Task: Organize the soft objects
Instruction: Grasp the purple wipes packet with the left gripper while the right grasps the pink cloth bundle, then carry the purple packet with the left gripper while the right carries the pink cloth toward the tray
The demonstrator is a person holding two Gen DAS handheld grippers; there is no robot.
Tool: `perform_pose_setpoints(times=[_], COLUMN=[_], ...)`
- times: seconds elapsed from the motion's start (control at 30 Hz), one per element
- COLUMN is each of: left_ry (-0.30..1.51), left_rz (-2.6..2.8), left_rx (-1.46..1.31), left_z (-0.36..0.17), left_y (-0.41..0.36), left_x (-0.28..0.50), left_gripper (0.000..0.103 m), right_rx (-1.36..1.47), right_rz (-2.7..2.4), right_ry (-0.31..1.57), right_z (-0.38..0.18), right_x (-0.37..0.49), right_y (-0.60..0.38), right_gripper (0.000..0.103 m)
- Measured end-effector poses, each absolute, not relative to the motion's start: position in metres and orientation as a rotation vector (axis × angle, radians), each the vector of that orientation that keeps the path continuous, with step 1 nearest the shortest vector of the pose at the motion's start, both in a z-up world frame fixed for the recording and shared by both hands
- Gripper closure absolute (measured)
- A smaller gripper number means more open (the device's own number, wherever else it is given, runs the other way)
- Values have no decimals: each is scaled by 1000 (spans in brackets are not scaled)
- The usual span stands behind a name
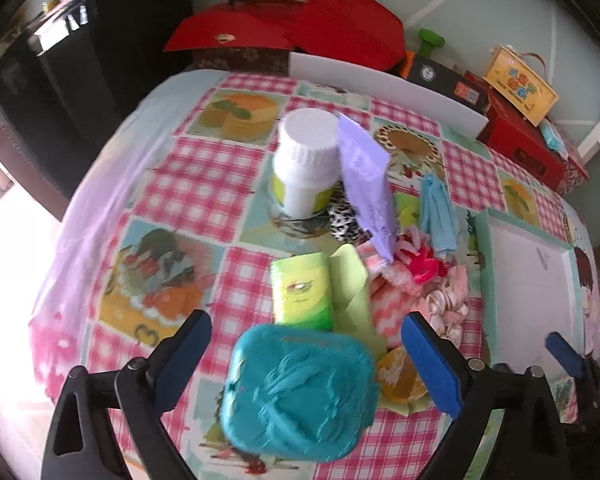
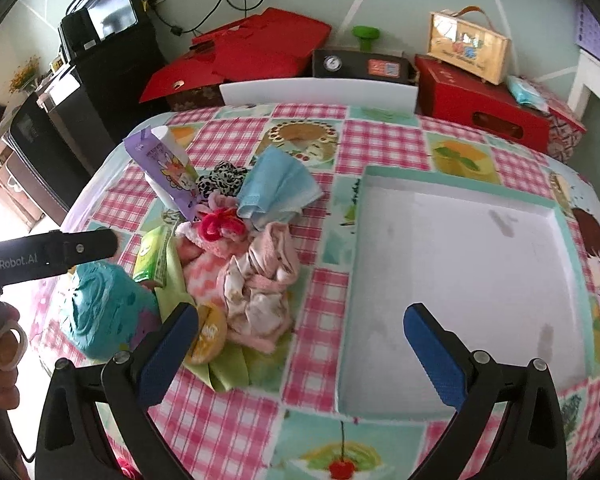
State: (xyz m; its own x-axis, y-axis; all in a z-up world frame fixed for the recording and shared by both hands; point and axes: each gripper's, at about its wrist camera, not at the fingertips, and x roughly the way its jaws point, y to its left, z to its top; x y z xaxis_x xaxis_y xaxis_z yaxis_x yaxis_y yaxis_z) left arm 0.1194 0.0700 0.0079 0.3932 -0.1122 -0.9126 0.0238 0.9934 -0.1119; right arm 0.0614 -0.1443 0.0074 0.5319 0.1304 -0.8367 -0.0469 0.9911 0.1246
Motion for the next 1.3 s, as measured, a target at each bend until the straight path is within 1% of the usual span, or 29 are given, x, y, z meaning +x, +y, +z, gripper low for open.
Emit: perform_pose_setpoints(times=[0.07,0.1,0.23,0.3,0.33,0.5,0.6,0.63,0.7,0.8,0.83,0.87,0.9,0.97,1.07,1.17,1.3], left_ry=[1168,1168,1160,1150,1145,1107,1082,1078,1067,1062,1062,1063,1062,1057,1038,1025,1012], left_rz=[-87,-85,-87,-94,-95,-84,-81,-75,-57,-33,-26,-24,-30,-38,-47,-42,-38], left_rx=[-76,-73,-85,-99,-101,-103,-117,-117,-114,-127,-134,-146,-161,-173,-171,-173,-183], left_z=[5,4,3,5,5,11,13,13,13,9,7,5,3,1,0,0,2], left_y=[66,65,62,60,57,44,40,39,37,40,40,42,43,42,39,37,38], left_x=[128,132,145,151,154,168,176,179,184,188,189,189,189,188,186,185,181], left_gripper=[8,8,10,10,10,16,20,23,29,42,51,56,59,71,79,81,82], right_rx=[90,88,95,105,108,115,119,122,130,142,148,155,162,176,193,230,241], right_rz=[119,127,151,164,170,204,223,230,241,250,255,258,262,273,285,295,304], right_ry=[1010,1010,1037,1049,1057,1088,1091,1092,1097,1100,1100,1100,1101,1099,1095,1087,1072], right_z=[3,1,-11,-18,-21,-35,-39,-40,-43,-46,-47,-47,-48,-48,-49,-50,-47], right_x=[69,72,88,93,95,103,106,107,109,110,110,110,111,109,108,107,105], right_y=[-142,-140,-136,-135,-135,-131,-128,-127,-127,-127,-127,-127,-128,-129,-130,-133,-136], right_gripper=[2,6,17,24,26,43,50,52,57,62,63,66,69,74,79,84,89])
